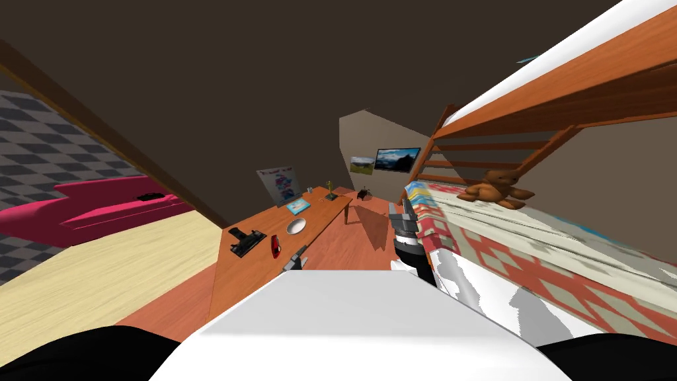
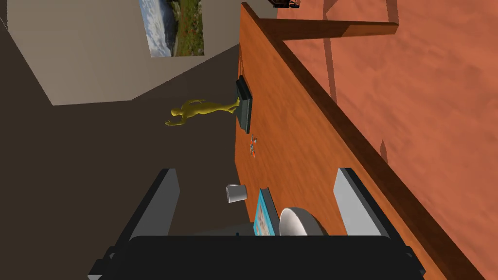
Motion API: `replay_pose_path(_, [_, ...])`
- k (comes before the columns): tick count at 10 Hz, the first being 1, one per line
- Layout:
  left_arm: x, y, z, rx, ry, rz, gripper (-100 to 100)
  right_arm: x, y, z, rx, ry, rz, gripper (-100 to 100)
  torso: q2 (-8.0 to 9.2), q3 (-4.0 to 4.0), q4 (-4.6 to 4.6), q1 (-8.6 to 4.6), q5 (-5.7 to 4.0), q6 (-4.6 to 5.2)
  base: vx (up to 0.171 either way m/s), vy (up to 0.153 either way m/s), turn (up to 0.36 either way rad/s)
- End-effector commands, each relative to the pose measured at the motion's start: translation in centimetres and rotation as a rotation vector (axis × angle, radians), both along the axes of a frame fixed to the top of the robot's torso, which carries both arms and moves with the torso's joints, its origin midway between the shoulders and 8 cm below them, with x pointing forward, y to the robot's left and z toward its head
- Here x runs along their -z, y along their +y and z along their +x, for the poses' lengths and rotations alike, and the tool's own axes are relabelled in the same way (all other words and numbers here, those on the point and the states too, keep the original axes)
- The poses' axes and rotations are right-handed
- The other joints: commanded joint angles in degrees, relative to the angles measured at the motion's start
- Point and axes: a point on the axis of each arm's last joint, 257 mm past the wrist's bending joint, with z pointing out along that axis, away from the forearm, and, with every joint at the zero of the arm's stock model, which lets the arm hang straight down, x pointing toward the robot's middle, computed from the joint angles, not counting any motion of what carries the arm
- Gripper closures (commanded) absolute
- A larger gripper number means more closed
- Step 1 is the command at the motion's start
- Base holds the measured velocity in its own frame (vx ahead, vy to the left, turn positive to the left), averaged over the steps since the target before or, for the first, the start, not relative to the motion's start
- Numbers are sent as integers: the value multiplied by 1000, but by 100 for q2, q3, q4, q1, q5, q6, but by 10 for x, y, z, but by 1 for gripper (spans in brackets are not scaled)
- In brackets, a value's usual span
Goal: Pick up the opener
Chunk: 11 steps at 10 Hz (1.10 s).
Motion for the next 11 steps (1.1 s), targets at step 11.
replay_pose_path(11, [135,159,-144,-85,610,234,-100,0,0,0,0,0,0,0,2,1,1,1,1,-3,21,60,-259])
